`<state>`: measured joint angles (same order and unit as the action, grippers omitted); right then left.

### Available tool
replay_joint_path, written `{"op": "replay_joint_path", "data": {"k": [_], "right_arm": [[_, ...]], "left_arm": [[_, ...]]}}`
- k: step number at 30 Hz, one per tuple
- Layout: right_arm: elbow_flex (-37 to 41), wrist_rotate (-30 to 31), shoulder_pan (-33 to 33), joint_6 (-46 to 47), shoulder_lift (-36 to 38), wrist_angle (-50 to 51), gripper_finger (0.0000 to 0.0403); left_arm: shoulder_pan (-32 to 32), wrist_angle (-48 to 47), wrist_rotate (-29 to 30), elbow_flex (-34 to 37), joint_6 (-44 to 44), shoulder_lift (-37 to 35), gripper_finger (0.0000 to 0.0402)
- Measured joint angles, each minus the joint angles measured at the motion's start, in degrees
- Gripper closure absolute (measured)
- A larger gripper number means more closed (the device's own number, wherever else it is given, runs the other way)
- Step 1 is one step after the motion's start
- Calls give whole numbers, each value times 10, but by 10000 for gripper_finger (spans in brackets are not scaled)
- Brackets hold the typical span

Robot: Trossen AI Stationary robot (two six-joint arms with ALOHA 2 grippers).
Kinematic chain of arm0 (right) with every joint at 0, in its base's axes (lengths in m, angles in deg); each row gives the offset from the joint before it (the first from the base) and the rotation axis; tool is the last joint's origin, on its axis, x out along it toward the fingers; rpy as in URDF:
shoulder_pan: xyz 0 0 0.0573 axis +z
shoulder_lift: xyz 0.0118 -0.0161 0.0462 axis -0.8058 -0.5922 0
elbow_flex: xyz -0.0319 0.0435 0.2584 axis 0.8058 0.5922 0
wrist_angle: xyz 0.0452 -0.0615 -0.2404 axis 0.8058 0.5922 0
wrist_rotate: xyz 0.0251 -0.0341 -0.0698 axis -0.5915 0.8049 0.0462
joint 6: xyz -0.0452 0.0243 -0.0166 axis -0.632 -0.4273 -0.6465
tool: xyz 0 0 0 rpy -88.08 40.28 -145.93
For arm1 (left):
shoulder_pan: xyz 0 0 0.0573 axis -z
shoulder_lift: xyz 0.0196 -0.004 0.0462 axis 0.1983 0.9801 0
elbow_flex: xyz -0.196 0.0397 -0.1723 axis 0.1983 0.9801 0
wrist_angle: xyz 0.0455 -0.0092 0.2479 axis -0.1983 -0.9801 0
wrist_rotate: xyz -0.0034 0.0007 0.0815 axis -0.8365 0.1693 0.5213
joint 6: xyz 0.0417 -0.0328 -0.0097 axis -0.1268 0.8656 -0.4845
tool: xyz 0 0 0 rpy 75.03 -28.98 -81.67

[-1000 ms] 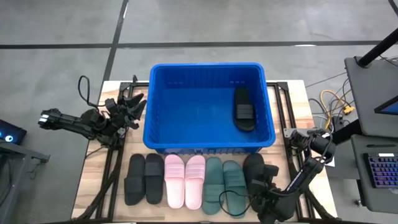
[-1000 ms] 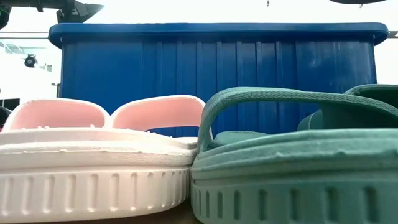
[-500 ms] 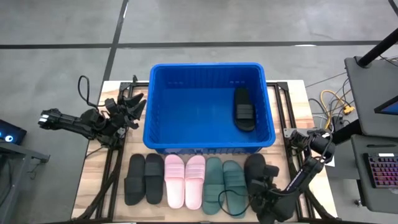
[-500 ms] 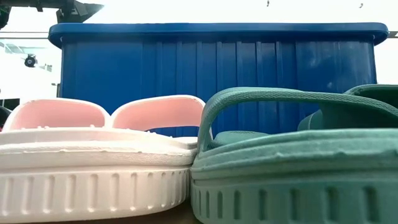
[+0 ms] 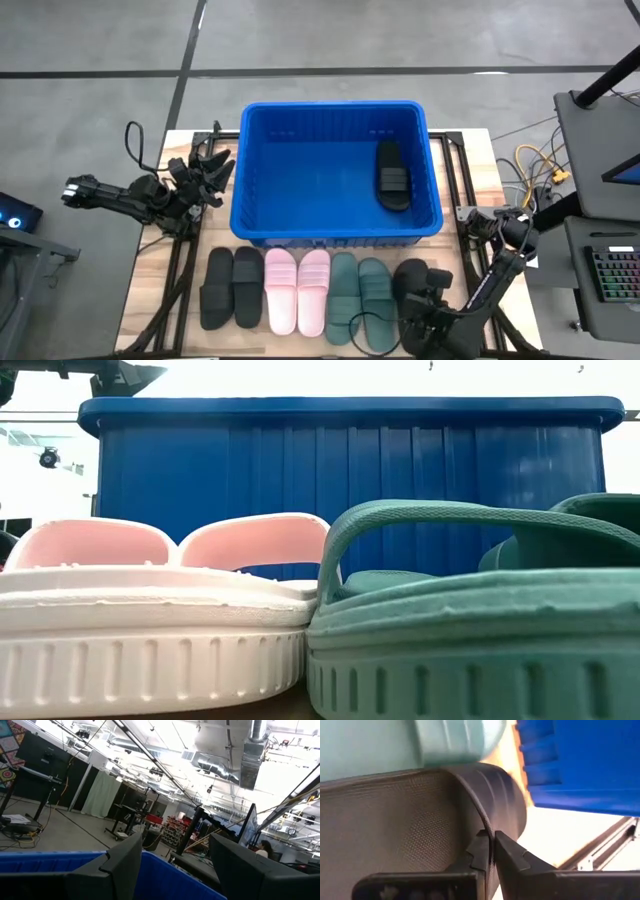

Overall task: Pick and place slides into bin
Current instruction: Put the black slide into the bin

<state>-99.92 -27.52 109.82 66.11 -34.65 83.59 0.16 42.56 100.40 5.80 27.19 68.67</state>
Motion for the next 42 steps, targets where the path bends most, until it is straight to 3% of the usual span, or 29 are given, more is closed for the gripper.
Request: {"op": "replay_joint_path", "data": {"k": [13,18,42], "right_arm": [[-112,10,-2,-25,1,-1,392],[-161,63,-6,-39,1,-1,392],[-429,241,-105,-323,2,-1,392]], "left_arm": [[0,0,0,0,0,1,185],[0,0,0,0,0,1,185],[0,0,0,0,0,1,185]]}}
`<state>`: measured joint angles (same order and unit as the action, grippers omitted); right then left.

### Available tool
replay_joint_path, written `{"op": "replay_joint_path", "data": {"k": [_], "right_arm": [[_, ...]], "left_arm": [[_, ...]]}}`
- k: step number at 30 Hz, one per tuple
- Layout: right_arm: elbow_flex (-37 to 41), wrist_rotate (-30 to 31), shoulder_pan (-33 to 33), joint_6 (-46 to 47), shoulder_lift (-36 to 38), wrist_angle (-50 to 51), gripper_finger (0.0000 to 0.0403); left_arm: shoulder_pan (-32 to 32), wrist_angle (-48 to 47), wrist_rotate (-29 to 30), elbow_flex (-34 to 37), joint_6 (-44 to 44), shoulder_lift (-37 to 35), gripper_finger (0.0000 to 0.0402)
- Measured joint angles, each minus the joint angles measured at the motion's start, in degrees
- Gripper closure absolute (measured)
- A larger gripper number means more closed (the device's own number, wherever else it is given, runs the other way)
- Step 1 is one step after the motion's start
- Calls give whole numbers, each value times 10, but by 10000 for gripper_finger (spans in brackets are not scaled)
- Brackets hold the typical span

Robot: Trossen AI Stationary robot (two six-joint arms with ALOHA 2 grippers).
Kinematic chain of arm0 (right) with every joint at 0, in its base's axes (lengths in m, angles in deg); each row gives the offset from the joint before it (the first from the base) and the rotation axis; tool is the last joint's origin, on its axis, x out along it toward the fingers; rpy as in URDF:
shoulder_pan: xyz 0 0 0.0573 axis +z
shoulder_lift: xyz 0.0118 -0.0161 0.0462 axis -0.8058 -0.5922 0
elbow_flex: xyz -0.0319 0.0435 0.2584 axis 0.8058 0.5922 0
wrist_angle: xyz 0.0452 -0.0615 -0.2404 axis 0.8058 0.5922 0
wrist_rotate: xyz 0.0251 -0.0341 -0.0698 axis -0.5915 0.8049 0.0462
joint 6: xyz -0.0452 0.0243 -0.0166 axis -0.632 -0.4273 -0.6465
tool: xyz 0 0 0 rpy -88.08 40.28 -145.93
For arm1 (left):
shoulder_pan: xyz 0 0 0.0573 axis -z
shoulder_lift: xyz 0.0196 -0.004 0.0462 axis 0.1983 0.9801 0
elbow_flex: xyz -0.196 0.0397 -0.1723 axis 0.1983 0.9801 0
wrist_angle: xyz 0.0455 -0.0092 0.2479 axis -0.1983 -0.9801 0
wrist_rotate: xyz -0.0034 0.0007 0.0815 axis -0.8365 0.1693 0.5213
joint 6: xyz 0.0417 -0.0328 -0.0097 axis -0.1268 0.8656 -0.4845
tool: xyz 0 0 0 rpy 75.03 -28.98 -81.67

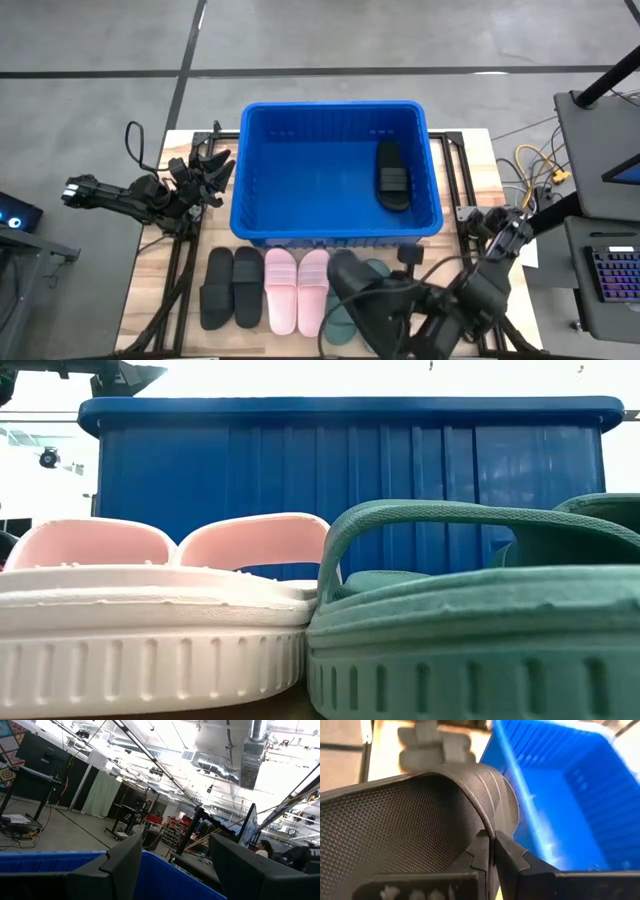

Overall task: Pick and place slides into bin
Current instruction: Put the black slide into the bin

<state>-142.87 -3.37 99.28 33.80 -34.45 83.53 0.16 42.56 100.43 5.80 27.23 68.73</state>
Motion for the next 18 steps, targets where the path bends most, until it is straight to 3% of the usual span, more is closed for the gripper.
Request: {"op": "replay_joint_path", "data": {"k": [10,18], "right_arm": [[3,70,-78,-82,67,0,392],[3,79,-164,-178,96,0,392]], "left_arm": [[0,0,0,0,1,0,185],[0,0,0,0,1,-1,185]]}}
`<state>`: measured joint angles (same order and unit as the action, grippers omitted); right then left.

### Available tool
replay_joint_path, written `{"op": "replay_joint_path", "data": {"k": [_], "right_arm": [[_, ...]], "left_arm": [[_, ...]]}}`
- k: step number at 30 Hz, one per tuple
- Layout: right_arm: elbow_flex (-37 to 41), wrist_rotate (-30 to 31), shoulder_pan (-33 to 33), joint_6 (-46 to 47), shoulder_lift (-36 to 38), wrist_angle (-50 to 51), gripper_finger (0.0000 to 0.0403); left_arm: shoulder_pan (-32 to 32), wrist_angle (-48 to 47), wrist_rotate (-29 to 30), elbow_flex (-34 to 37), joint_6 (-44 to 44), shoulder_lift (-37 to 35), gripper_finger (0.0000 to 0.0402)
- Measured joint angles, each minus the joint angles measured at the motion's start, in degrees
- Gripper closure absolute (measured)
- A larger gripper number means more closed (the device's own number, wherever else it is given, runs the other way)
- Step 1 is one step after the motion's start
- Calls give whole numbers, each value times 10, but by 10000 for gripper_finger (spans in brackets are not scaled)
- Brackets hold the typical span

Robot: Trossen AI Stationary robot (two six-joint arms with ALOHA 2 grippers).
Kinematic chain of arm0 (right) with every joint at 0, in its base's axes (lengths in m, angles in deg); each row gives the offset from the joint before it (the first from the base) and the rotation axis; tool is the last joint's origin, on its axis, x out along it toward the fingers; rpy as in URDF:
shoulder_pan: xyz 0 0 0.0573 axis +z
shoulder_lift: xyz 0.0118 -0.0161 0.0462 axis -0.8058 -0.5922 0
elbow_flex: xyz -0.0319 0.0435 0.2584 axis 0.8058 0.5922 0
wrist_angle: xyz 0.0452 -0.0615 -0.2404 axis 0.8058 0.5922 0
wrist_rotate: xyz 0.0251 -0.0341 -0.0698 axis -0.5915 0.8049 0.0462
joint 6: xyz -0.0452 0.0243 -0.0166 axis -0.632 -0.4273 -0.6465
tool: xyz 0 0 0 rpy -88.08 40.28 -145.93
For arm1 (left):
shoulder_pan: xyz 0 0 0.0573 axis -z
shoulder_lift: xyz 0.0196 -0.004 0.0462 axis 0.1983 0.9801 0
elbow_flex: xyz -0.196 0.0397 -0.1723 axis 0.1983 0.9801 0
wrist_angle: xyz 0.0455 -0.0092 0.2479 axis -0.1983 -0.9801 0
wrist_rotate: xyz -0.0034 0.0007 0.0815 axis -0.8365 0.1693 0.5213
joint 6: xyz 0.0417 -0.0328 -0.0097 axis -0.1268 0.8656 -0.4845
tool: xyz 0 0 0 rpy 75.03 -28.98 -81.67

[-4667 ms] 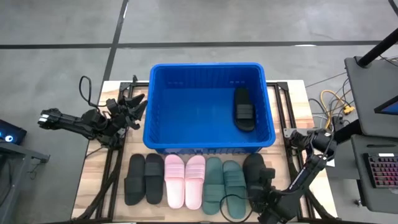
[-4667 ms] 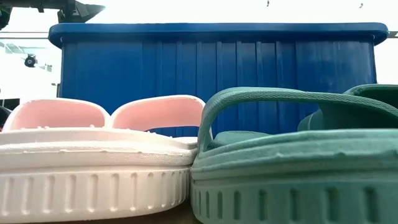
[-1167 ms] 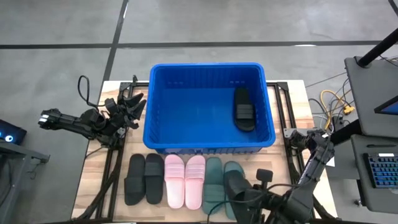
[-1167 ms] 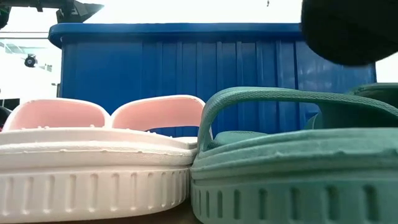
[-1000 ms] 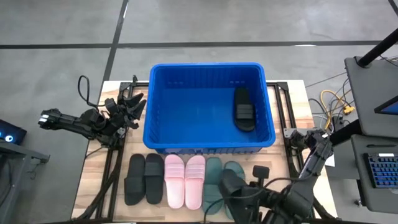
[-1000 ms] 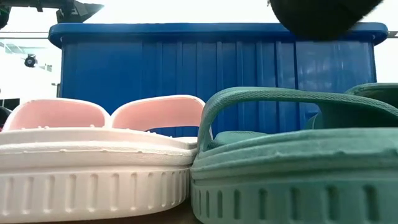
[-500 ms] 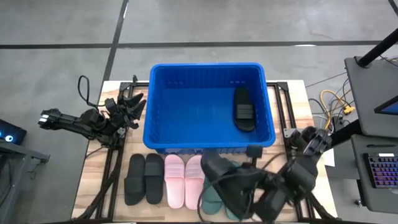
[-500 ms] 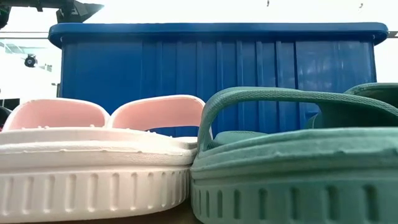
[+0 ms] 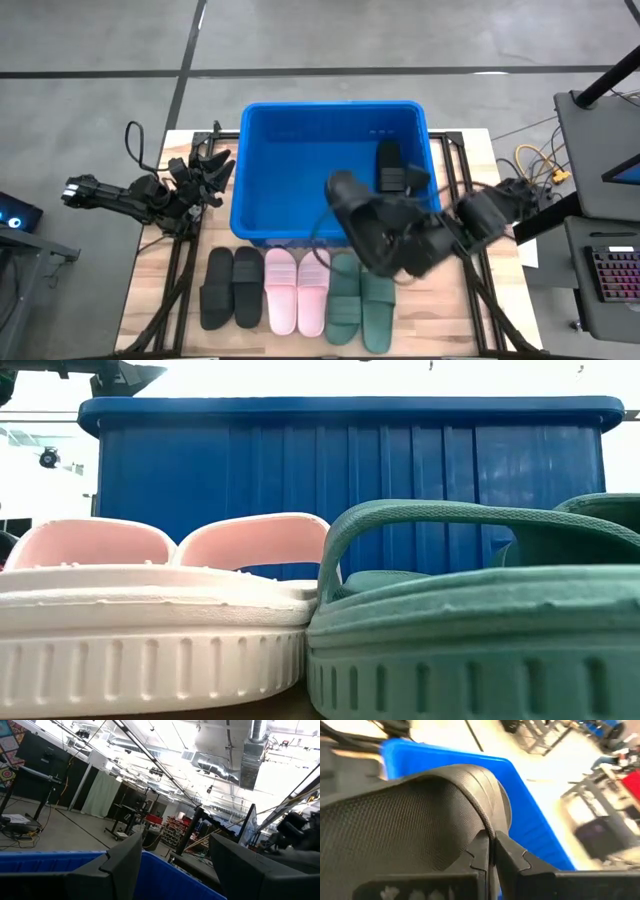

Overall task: Pick and place slides into bin
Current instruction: Put the black slide into the bin

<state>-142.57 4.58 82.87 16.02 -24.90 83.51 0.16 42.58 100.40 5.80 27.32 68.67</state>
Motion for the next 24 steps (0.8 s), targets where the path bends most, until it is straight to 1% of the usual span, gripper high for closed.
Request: {"op": "replay_joint_path", "data": {"k": [11,15,20,22,24], "right_arm": [[6,-4,-149,-140,1,0,392],[43,-8,-195,-189,18,-1,392],[112,-99,-261,-214,58,-26,392],[148,-122,-280,-243,81,-63,392],[188,-127,-299,-270,106,-108,392]], "left_arm": [[0,0,0,0,-1,-7,185],[0,-1,0,0,-1,-13,185],[0,-1,4,0,-1,-17,185],[0,0,4,0,-1,-18,185],[0,0,5,0,-1,-19,185]]}}
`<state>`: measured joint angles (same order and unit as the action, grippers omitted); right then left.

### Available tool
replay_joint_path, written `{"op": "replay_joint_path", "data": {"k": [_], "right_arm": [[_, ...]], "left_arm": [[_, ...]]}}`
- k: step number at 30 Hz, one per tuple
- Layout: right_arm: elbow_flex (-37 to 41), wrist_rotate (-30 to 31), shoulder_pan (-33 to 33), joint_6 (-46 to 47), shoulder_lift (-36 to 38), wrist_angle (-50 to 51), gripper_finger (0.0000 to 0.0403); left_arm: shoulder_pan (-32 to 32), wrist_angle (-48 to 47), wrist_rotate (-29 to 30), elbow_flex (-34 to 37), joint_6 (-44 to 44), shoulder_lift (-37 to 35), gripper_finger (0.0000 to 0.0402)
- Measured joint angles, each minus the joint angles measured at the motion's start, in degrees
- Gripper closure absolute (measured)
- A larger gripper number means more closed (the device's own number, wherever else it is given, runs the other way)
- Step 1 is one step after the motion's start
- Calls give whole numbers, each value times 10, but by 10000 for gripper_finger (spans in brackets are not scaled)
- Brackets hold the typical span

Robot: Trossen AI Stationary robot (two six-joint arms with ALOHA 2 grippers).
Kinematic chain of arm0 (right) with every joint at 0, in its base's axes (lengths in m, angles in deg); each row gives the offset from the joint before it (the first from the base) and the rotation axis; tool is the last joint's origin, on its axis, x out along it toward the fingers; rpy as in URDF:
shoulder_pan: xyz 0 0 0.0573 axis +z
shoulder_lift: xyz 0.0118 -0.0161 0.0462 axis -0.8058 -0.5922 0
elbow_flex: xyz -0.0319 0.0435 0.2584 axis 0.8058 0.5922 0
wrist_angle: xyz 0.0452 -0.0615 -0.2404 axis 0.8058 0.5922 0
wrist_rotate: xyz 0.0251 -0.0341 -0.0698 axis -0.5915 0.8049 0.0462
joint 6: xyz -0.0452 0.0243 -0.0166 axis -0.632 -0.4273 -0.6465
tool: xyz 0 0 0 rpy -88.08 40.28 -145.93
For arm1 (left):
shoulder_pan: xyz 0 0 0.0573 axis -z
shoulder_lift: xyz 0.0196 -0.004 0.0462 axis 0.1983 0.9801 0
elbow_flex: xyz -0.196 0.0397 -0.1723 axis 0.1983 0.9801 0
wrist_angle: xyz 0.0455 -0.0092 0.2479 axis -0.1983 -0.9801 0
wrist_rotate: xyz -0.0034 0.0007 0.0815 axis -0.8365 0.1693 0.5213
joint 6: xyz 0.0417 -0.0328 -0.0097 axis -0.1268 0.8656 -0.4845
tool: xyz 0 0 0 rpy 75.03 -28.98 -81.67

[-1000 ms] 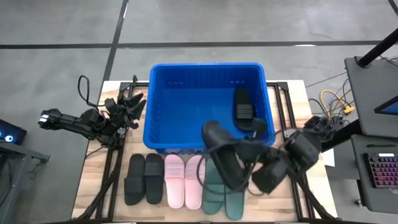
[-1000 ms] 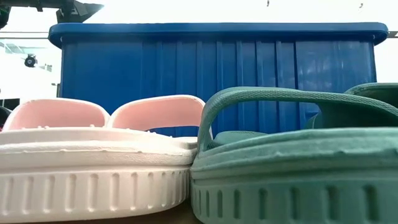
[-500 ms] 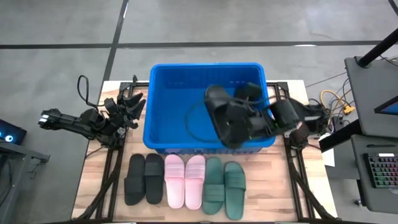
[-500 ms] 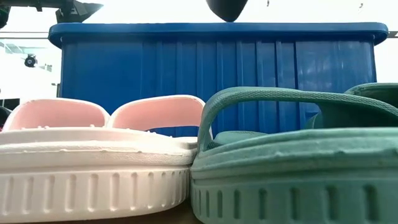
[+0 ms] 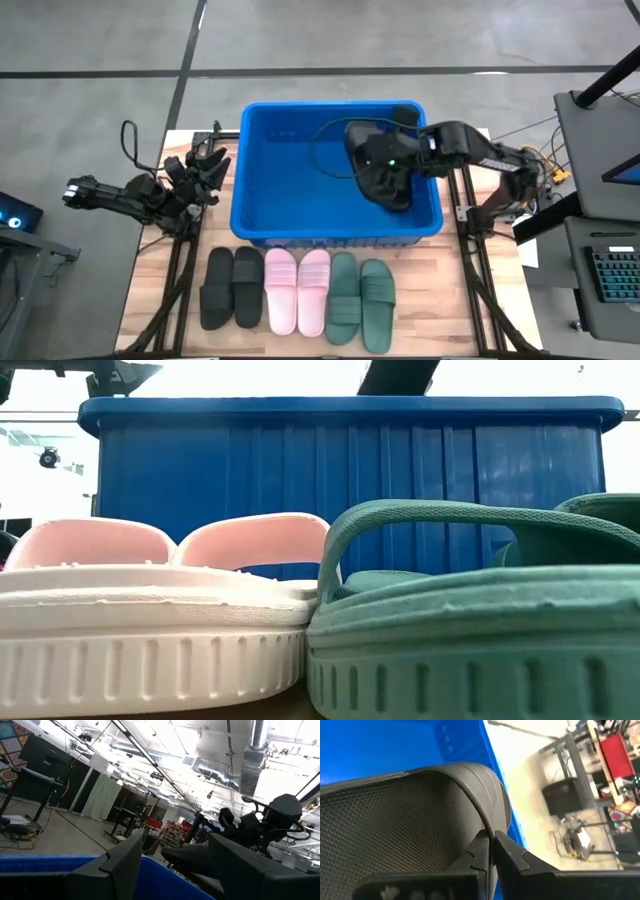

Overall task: Pick and place slides into bin
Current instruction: Put the black slide into the bin

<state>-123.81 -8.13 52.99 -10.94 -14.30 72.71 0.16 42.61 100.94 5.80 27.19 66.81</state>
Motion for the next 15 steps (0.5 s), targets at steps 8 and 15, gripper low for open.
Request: {"op": "replay_joint_path", "data": {"k": [8,15], "right_arm": [[162,13,-76,-89,77,-104,392],[265,1,-116,-127,93,-172,392]], "left_arm": [[0,0,3,0,0,0,185],[0,0,15,0,0,0,185]]}}
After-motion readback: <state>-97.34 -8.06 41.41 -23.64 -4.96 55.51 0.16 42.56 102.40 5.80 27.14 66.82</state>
